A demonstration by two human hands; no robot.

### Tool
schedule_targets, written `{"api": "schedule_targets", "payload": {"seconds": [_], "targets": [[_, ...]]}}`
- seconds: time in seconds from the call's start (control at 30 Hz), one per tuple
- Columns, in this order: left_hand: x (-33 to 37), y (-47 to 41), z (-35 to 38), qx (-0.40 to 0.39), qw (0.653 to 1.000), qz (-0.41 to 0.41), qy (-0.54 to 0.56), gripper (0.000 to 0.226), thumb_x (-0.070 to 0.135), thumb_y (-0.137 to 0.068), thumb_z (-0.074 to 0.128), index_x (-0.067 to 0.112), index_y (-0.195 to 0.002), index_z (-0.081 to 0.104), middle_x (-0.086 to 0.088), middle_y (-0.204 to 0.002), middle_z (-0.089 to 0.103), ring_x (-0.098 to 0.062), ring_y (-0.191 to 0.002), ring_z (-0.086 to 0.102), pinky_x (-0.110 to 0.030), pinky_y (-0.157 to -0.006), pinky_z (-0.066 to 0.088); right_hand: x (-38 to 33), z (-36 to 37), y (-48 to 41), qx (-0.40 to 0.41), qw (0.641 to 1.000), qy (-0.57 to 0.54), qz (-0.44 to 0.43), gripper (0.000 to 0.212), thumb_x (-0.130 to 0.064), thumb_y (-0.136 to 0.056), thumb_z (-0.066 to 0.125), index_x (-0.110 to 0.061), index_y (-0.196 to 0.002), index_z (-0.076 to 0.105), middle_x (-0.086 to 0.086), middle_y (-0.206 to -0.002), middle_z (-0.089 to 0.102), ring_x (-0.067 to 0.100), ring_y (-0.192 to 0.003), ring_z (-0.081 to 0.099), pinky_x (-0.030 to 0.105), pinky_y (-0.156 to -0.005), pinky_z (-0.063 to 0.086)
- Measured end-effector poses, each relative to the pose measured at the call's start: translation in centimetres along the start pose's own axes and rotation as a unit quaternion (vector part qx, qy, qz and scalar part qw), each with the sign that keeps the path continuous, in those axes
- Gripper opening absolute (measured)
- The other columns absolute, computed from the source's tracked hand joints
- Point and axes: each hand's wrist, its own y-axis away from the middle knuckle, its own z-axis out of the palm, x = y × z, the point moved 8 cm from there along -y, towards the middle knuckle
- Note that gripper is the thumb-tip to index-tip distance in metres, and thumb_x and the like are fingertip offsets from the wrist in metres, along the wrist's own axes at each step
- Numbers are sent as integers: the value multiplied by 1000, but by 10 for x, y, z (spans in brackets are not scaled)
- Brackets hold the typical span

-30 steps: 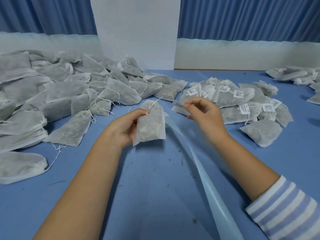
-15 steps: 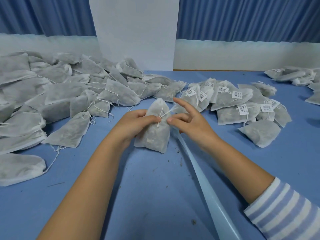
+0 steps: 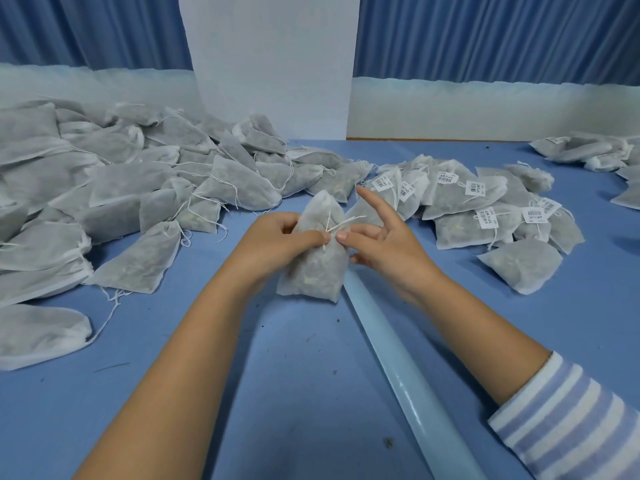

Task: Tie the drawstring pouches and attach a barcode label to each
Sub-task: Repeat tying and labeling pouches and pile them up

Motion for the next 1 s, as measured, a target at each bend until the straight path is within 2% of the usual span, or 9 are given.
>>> {"api": "schedule_targets", "payload": {"seconds": [0.07,0.17,0.27,0.4,0.47,0.57,0.67,0.8,1.0], "targets": [[-2,0,3,-12,1000,-9,1,18,22,-80,79,18,-98,75,1,-93,78,-13,-89,73,-29,-83,55,1,-3,-1,13,999,-48,10,74,-9,-85,73,-38,-143,38,17,-100,72,23,-83,58,25,-72,53],[-6,0,0,-4,999,-31,-9,21,26,-78,81,13,-94,77,-5,-93,78,-20,-90,73,-40,-92,54,1,-6,-1,29,997,-68,14,73,-6,-83,74,-36,-142,41,16,-98,71,25,-85,58,26,-76,55],[-9,0,-2,-1,998,-56,-5,20,26,-77,82,11,-89,77,-11,-93,77,-29,-94,73,-49,-96,52,1,-6,0,30,998,-46,22,66,-9,-85,73,-38,-137,46,10,-96,72,20,-88,64,27,-79,56],[-12,-1,-12,29,997,-66,5,21,27,-77,81,10,-87,77,-11,-90,77,-30,-90,73,-51,-94,54,-7,-16,2,90,996,11,7,37,-18,-88,70,-37,-119,62,-3,-90,72,6,-83,68,20,-66,52],[-13,-1,-16,40,997,-66,8,23,28,-76,82,9,-87,78,-10,-89,77,-31,-90,73,-49,-91,55,-13,-21,3,118,993,20,-7,16,-19,-88,70,-33,-96,71,-10,-80,68,3,-74,63,22,-65,50],[-13,-3,-19,43,997,-57,-2,26,31,-75,83,8,-83,77,-6,-78,76,-21,-70,69,-37,-74,55,-16,-21,3,119,993,20,-8,22,-18,-88,69,-32,-71,73,-13,-71,64,3,-64,54,22,-64,46],[-13,-4,-17,41,997,-53,-29,22,33,-74,83,13,-78,76,4,-65,71,-12,-58,62,-23,-58,45,-17,-16,3,99,995,28,-7,26,-16,-87,69,-31,-67,74,-14,-60,56,4,-57,46,19,-59,45],[-12,-5,-12,31,997,-44,-50,19,29,-76,83,12,-79,75,13,-55,65,0,-44,54,-11,-40,34,-14,-8,3,77,996,34,15,21,-15,-86,70,-27,-69,75,-17,-60,60,3,-56,47,18,-57,43],[-13,-6,-15,39,996,-49,-66,21,33,-73,84,14,-75,75,9,-64,69,-3,-51,58,-15,-46,38,-19,-15,4,111,992,-57,16,21,-12,-85,70,-23,-67,76,-7,-62,54,7,-57,44,18,-52,40]]}}
